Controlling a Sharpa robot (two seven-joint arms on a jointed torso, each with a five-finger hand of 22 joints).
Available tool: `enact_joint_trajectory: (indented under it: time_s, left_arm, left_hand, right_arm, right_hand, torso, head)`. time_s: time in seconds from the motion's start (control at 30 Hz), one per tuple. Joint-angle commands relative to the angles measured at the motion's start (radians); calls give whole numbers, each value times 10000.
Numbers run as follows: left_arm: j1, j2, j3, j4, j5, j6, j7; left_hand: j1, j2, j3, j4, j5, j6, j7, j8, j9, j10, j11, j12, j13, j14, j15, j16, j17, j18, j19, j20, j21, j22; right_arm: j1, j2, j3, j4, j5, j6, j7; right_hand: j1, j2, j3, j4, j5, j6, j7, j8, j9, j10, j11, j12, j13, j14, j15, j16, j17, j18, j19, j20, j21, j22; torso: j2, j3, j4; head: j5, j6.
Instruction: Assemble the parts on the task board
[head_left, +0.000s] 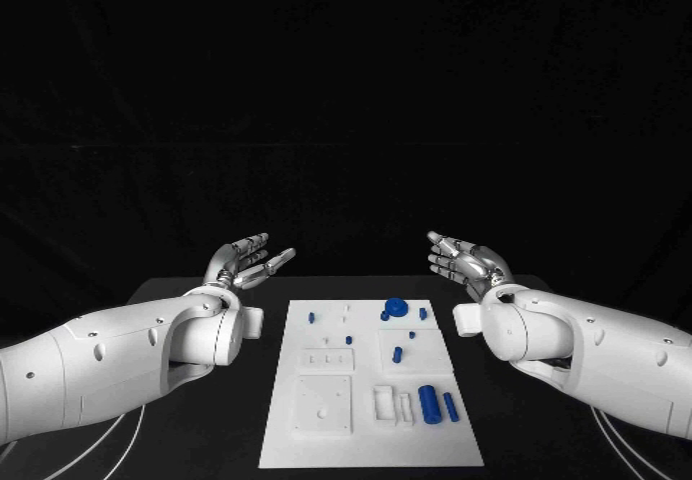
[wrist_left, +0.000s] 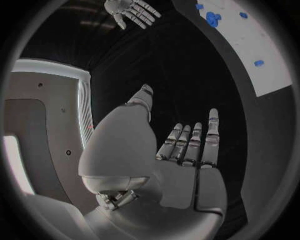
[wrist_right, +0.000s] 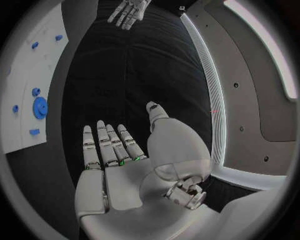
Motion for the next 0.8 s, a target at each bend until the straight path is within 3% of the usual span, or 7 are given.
enact_joint_trajectory:
  time_s: [0.03, 0.13, 0.23, 0.43, 0.53, 0.63, 0.8]
  left_arm:
    - [70, 41, -35, -54, -220, 377, -395]
    - [70, 41, -35, -54, -220, 377, -395]
    - [70, 41, -35, -54, -220, 377, -395]
    - [71, 41, -33, -107, 45, 622, -367]
    - [73, -9, -33, -66, 0, 832, -297]
    - [77, -70, -32, -21, -79, 969, -240]
    - [112, -225, -25, 153, -267, 1368, -250]
  left_hand:
    - [507, -92, 16, 146, 43, 237, 49, 74, 25, 210, 19, 61, 25, 239, 68, 64, 24, 223, 305, 82, 77, 37]
    - [507, -92, 16, 146, 43, 237, 49, 74, 25, 210, 19, 61, 25, 239, 68, 64, 24, 223, 305, 82, 77, 37]
    - [507, -92, 16, 146, 43, 237, 49, 74, 25, 210, 19, 61, 25, 239, 68, 64, 24, 223, 305, 82, 77, 37]
    - [524, -27, 58, 135, 39, 339, 137, 78, 30, 424, 106, 71, 34, 378, 97, 69, 31, 211, 324, 64, 76, 37]
    - [667, 302, 263, -71, 161, 1132, 408, 124, 67, 1420, 395, 103, 78, 2199, 263, 197, 118, 65, 758, -246, 243, 98]
    - [584, 642, 408, -727, 444, 1623, 463, 142, 87, 2088, 447, 137, 106, 3646, 272, 272, 177, -378, 1284, -707, 442, 130]
    - [373, 1594, 303, -2535, 777, 3697, 504, 249, 180, 5438, 350, 285, 219, 6122, -263, 616, 268, -549, 2536, -1430, 1285, 383]
  right_arm:
    - [106, -16, 60, -267, -730, 2013, -1456]
    - [185, -26, 118, -467, -860, 2453, -1812]
    - [222, -31, 145, -560, -920, 2657, -1978]
    - [221, -12, 151, -977, -2338, 2523, -1451]
    - [221, 41, 152, -1218, -3892, 2281, -1526]
    - [222, 113, 154, -1415, -5265, 2072, -1603]
    - [252, 273, 178, -1713, -7601, 2220, -1842]
  right_hand:
    - [523, 36, -53, -25, 209, 275, 65, 65, 25, 289, 88, 62, 26, 426, 99, 59, 29, 179, 272, 55, 72, 31]
    - [633, 31, -31, -174, 161, 322, 84, 67, 27, 358, 118, 65, 28, 512, 167, 64, 32, 105, 314, -3, 74, 33]
    - [915, 18, -52, -456, 113, 510, 100, 72, 35, 554, 148, 72, 36, 920, 479, 79, 48, -420, 679, -361, 126, 56]
    - [1705, -84, 133, -1548, 86, 1490, 63, 122, 80, 1885, 124, 130, 95, 3118, 200, 176, 146, -499, 2368, -654, 394, 161]
    - [1732, -169, 565, -2163, 49, 2609, 7, 165, 124, 3768, 5, 214, 174, 4509, -123, 229, 204, -545, 4406, -982, 763, 275]
    - [1526, -313, 1050, -2532, 178, 3894, -130, 213, 179, 5369, -421, 241, 211, 6504, -877, 485, 399, -428, 6347, -1711, 1489, 390]
    - [1276, -580, 1740, -3091, 315, 5262, -216, 292, 235, 6189, -809, 250, 213, 8760, -1634, 929, 942, -336, 8430, -2588, 2352, 616]
  torso:
    - [1, -2, 0]
    - [1, -2, 0]
    - [1, -2, 0]
    - [4, -47, 22]
    - [28, -56, 71]
    - [63, -80, 131]
    - [192, -90, 230]
  head:
    - [1, -3]
    - [1, -3]
    - [1, -3]
    - [28, -53]
    - [26, -74]
    - [15, -81]
    - [-19, -34]
